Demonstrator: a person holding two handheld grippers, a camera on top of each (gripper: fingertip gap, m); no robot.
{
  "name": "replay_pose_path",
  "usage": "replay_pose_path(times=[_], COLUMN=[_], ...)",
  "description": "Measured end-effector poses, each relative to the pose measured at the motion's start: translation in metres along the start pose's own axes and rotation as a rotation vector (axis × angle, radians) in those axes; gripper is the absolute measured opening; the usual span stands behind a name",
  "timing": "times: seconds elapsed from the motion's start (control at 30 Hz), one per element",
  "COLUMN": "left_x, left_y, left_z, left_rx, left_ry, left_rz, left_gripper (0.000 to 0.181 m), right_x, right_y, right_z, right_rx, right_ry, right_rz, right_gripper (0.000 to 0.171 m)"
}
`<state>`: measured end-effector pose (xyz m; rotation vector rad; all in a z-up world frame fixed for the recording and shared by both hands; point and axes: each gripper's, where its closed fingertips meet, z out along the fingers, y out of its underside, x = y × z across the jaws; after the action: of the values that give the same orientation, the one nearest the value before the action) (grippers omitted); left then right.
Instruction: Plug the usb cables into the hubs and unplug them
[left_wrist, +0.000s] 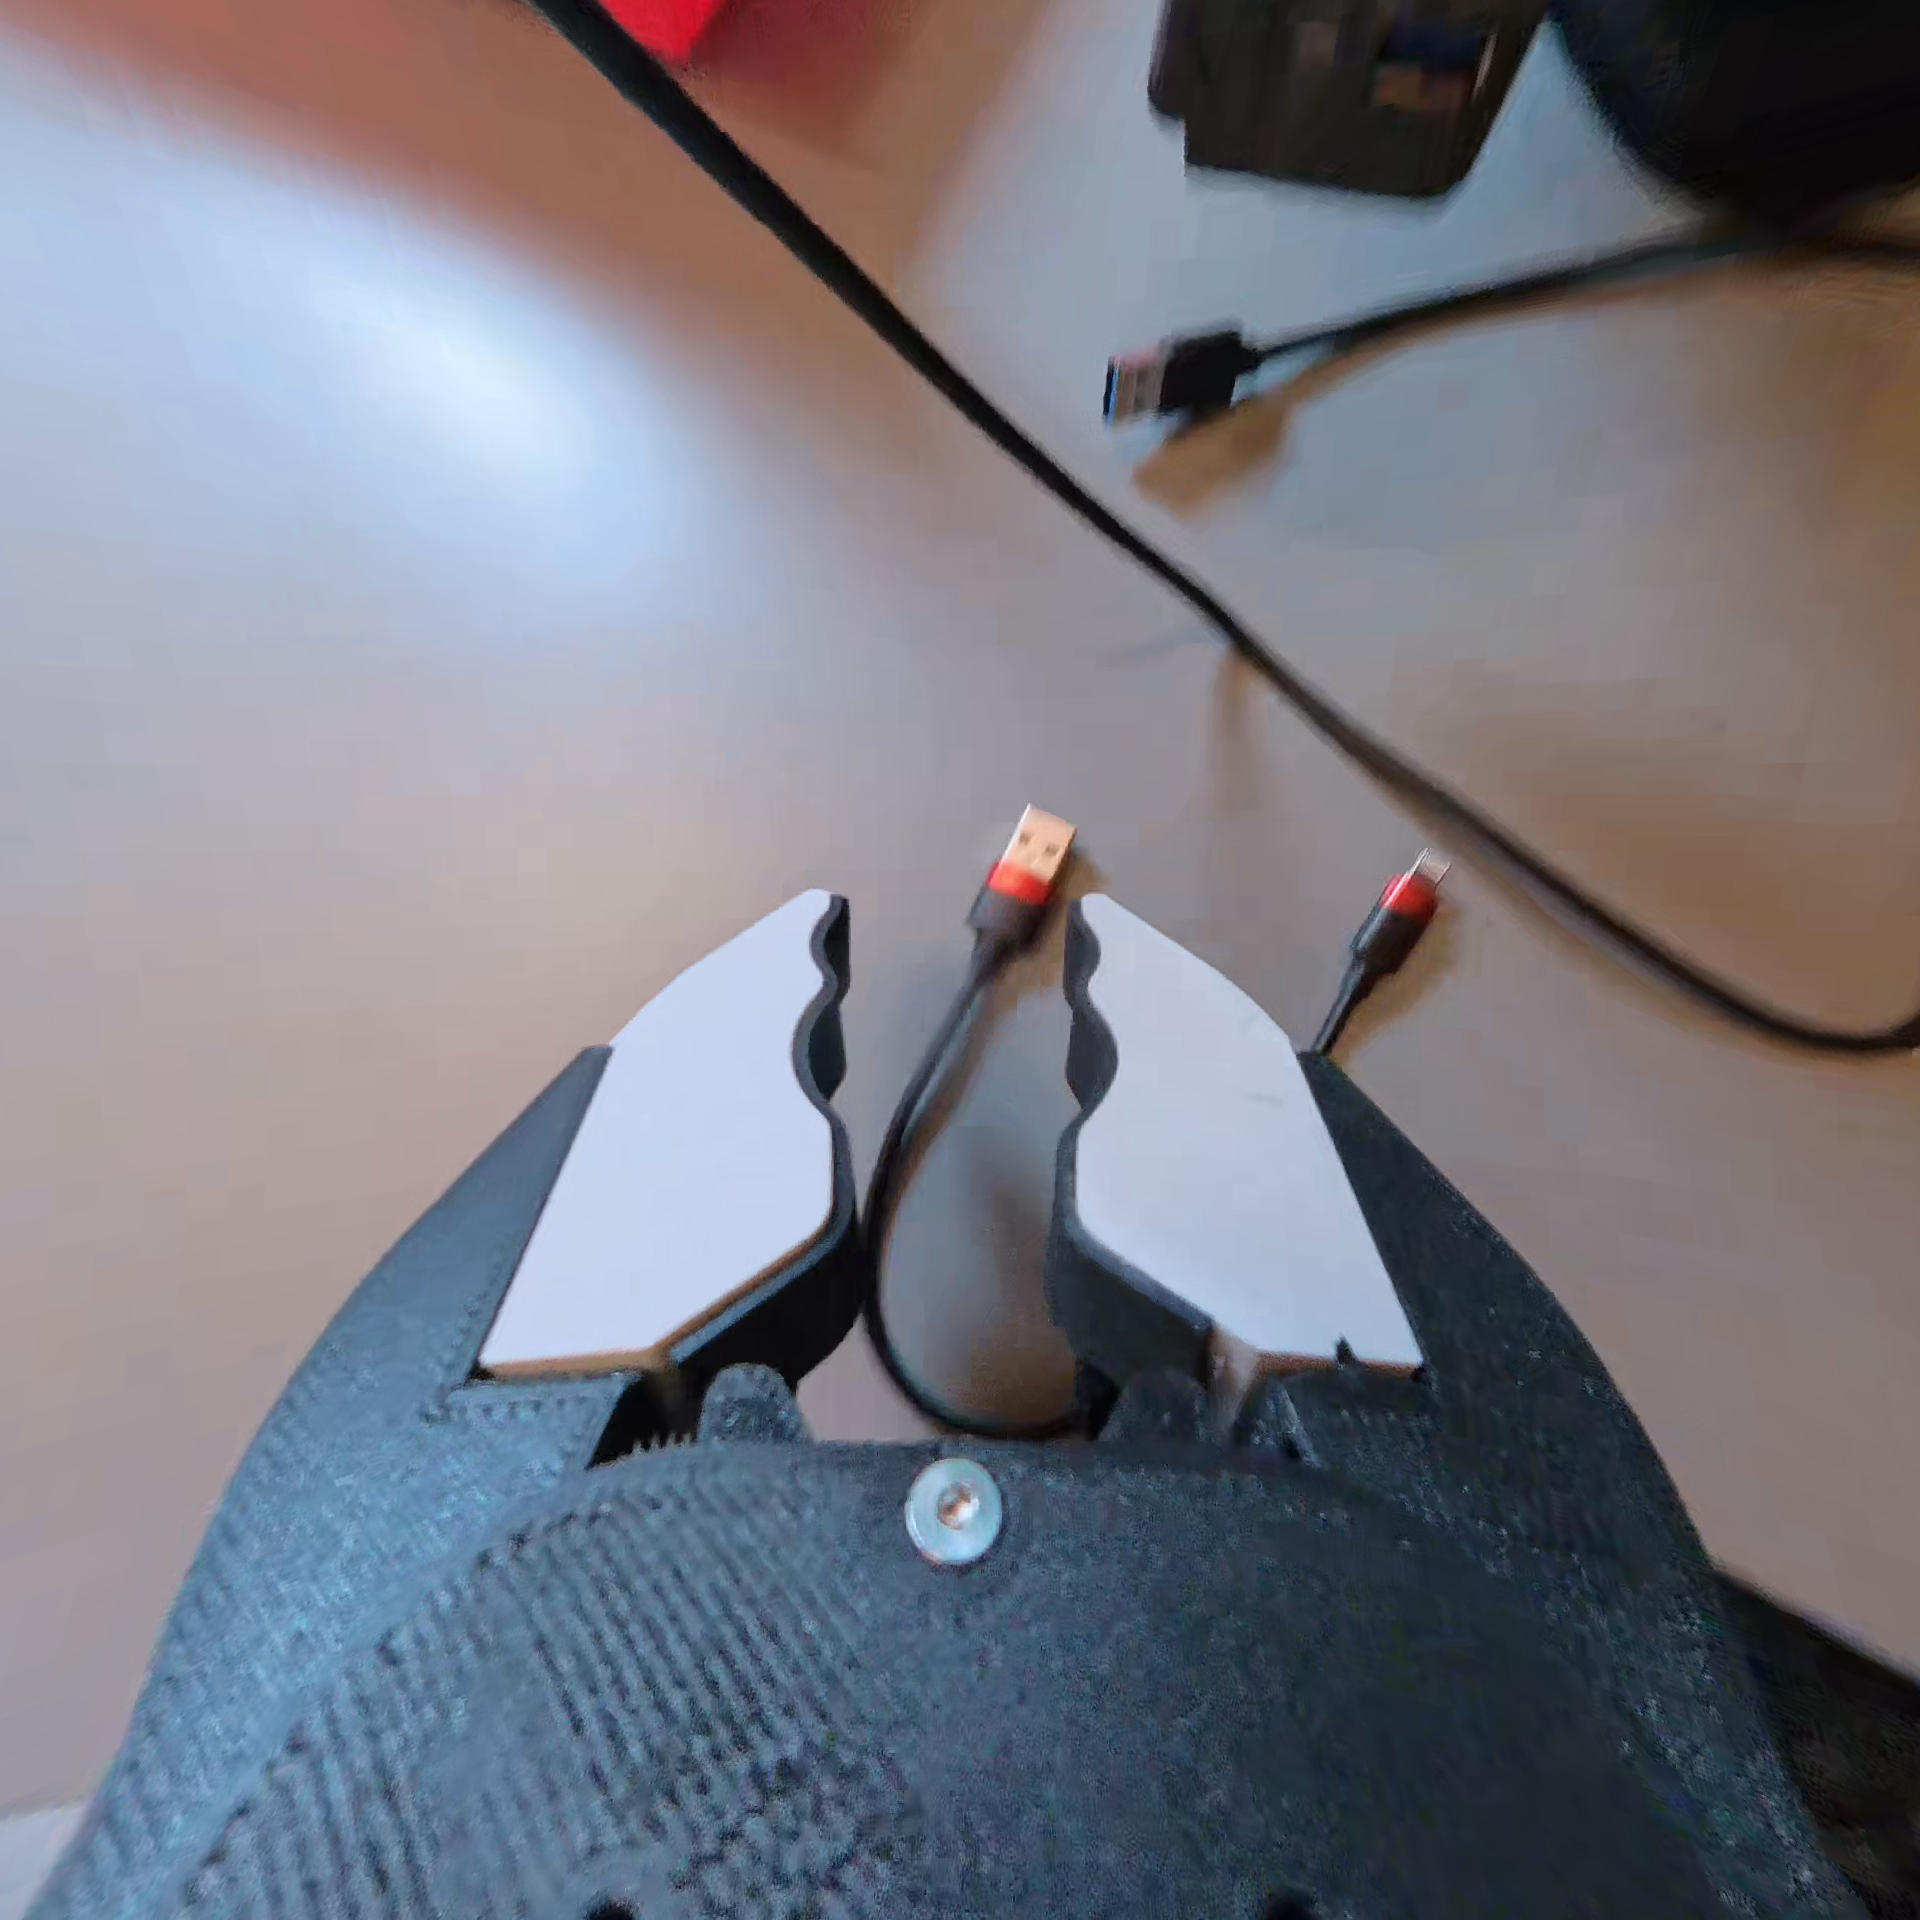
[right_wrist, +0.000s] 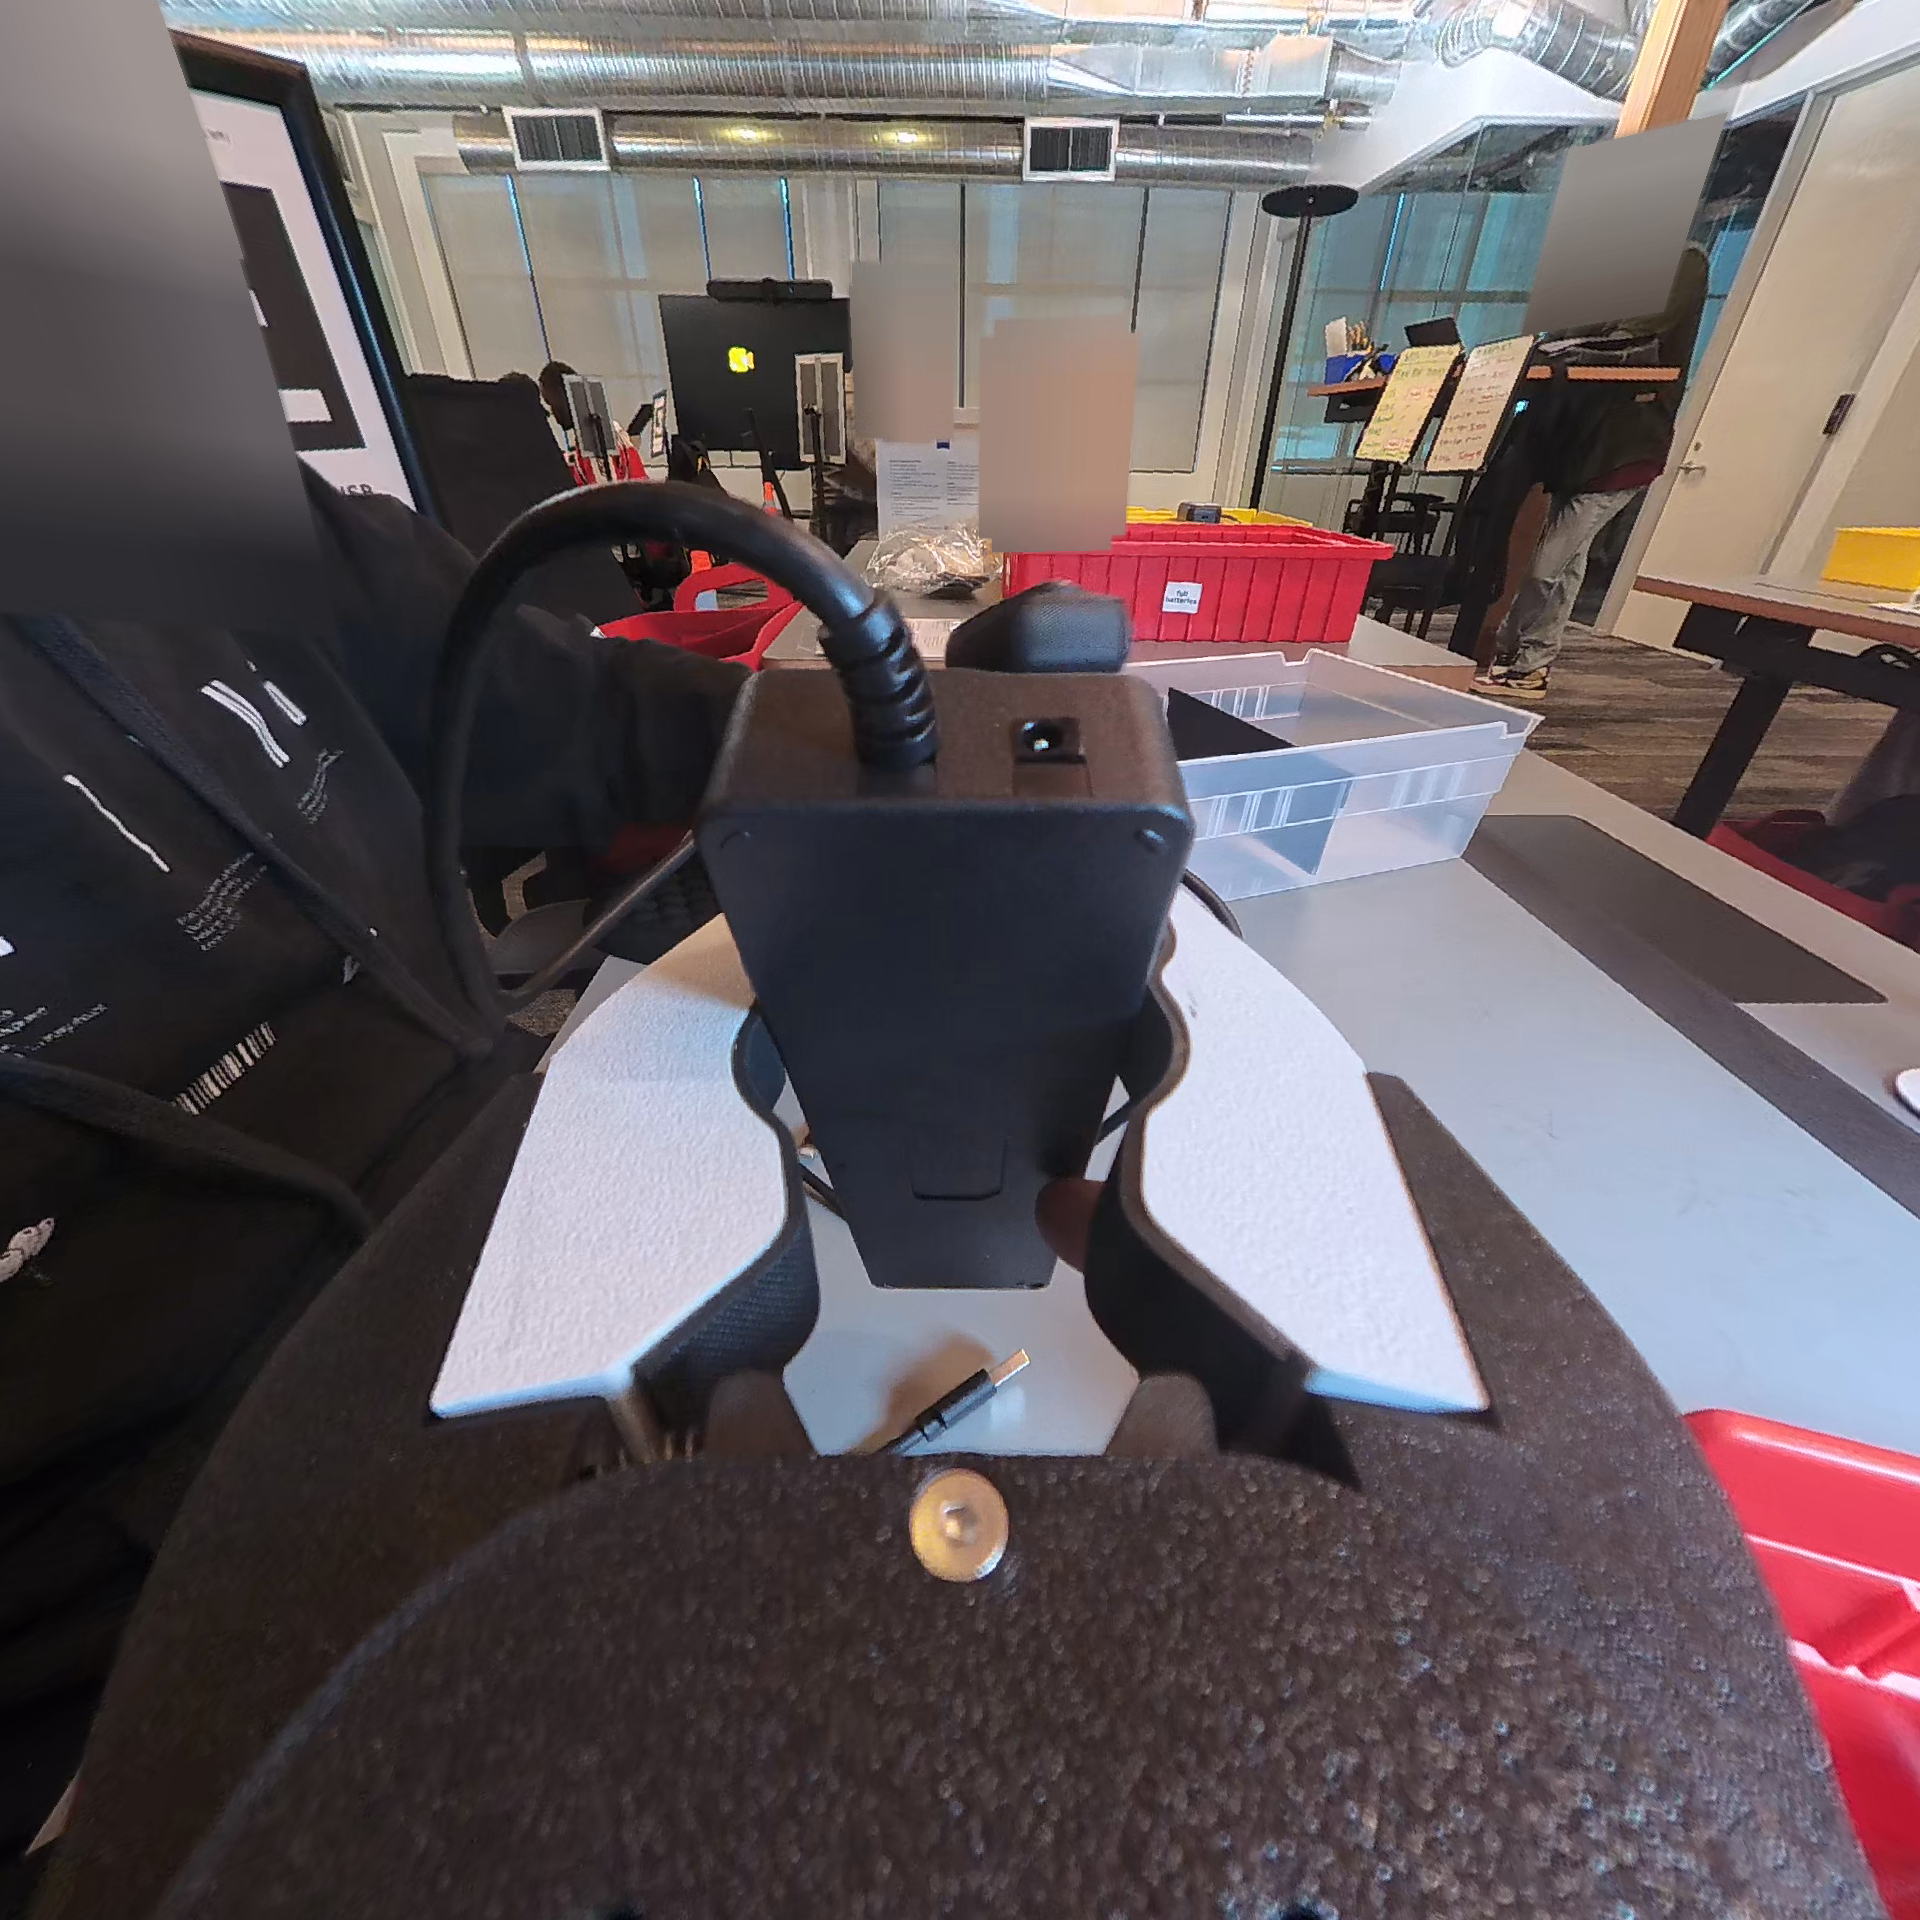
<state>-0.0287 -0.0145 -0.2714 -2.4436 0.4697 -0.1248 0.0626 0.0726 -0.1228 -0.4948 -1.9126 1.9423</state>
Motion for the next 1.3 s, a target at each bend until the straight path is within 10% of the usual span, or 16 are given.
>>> replay_pose_path(times=[0.03, 0.5, 0.67, 0.87, 1.3], left_x=[-0.002, -0.005, -0.062, -0.040, 0.054], left_y=[0.009, 0.019, 0.019, -0.064, -0.121], left_z=[-0.001, 0.019, -0.066, -0.153, -0.058], left_rx=[-0.038, -0.113, -0.048, 0.058, -0.076], left_ry=[-0.009, 0.054, -0.218, -0.219, 0.098], left_rz=[0.051, 0.094, -0.105, -0.043, 0.099], left_gripper=[0.040, 0.011, 0.011, 0.007, 0.007], right_x=[0.000, -0.002, -0.003, -0.002, -0.001], right_y=[0.001, 0.007, 0.009, 0.023, 0.040], right_z=[0.000, 0.003, 0.005, 0.020, 0.030], right_rx=[-0.002, -0.030, -0.051, -0.121, -0.212], right_ry=[-0.002, -0.013, -0.012, -0.015, 0.023], right_rz=[0.002, -0.004, -0.023, -0.028, -0.026], right_gripper=[0.064, 0.064, 0.064, 0.064, 0.064])
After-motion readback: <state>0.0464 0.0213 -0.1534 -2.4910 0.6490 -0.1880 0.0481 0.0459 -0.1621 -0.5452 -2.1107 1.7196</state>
